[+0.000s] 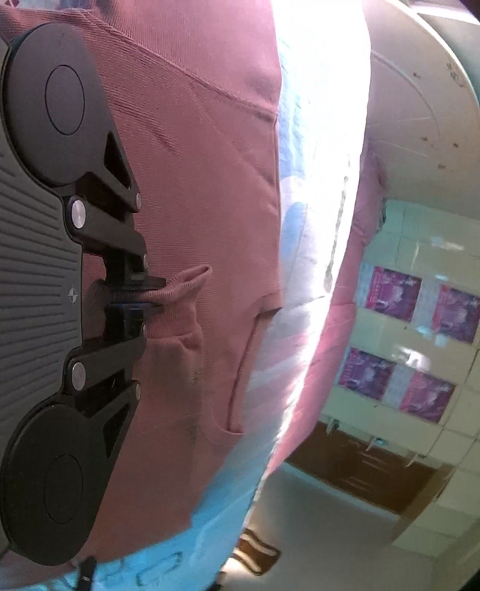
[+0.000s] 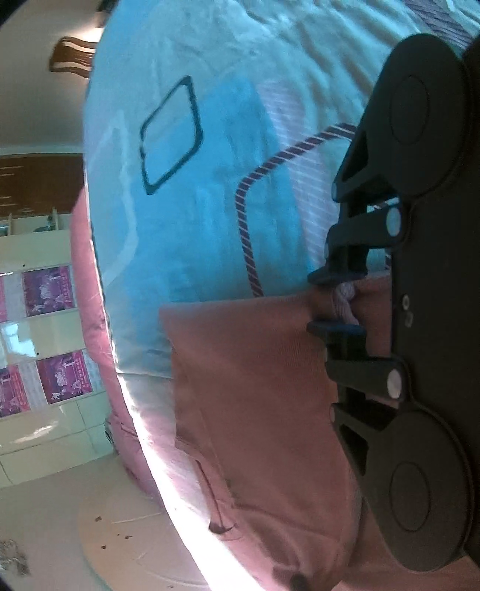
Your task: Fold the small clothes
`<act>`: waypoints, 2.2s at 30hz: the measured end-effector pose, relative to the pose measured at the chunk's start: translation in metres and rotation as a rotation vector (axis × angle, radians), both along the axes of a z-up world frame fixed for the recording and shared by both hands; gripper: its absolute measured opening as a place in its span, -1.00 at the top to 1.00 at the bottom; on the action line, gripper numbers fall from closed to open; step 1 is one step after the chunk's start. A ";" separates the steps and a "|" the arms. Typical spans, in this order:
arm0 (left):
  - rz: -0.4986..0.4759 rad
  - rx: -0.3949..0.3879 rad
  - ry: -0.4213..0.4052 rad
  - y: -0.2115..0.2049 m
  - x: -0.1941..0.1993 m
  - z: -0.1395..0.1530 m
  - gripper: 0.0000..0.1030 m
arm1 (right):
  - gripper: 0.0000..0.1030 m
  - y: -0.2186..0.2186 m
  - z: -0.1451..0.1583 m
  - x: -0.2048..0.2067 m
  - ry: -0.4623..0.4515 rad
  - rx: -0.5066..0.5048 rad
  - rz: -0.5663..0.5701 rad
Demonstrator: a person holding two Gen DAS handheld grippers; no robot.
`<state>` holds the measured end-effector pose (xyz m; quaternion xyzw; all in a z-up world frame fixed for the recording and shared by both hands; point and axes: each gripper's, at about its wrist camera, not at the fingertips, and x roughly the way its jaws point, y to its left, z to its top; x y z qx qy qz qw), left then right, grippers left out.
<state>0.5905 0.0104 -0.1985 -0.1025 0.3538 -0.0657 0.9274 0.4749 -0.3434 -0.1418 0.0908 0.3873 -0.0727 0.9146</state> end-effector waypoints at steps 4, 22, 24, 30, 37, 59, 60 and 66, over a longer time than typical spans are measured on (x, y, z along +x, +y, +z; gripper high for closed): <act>0.017 -0.009 0.005 0.006 0.005 -0.002 0.15 | 0.26 -0.011 0.012 0.005 -0.051 0.047 -0.006; -0.010 0.063 -0.027 0.004 0.031 0.002 0.33 | 0.84 -0.062 0.002 0.125 -0.048 0.061 -0.041; 0.027 0.113 -0.107 0.003 0.018 0.016 -0.02 | 0.73 -0.058 0.017 0.114 -0.097 0.059 0.002; -0.161 0.102 -0.096 -0.052 0.019 0.024 -0.02 | 0.69 -0.021 0.010 0.128 -0.017 -0.011 0.151; -0.200 0.153 -0.050 -0.075 -0.001 0.016 -0.03 | 0.69 -0.004 0.004 0.088 0.052 -0.107 0.213; -0.148 0.170 0.008 -0.052 -0.052 0.019 -0.17 | 0.60 0.021 0.002 0.011 0.048 -0.191 0.224; -0.146 0.160 0.001 -0.052 -0.054 0.021 -0.17 | 0.58 0.023 0.006 0.010 0.042 -0.197 0.229; -0.110 0.161 0.025 -0.049 -0.056 0.025 -0.17 | 0.53 0.019 0.004 0.014 0.068 -0.157 0.245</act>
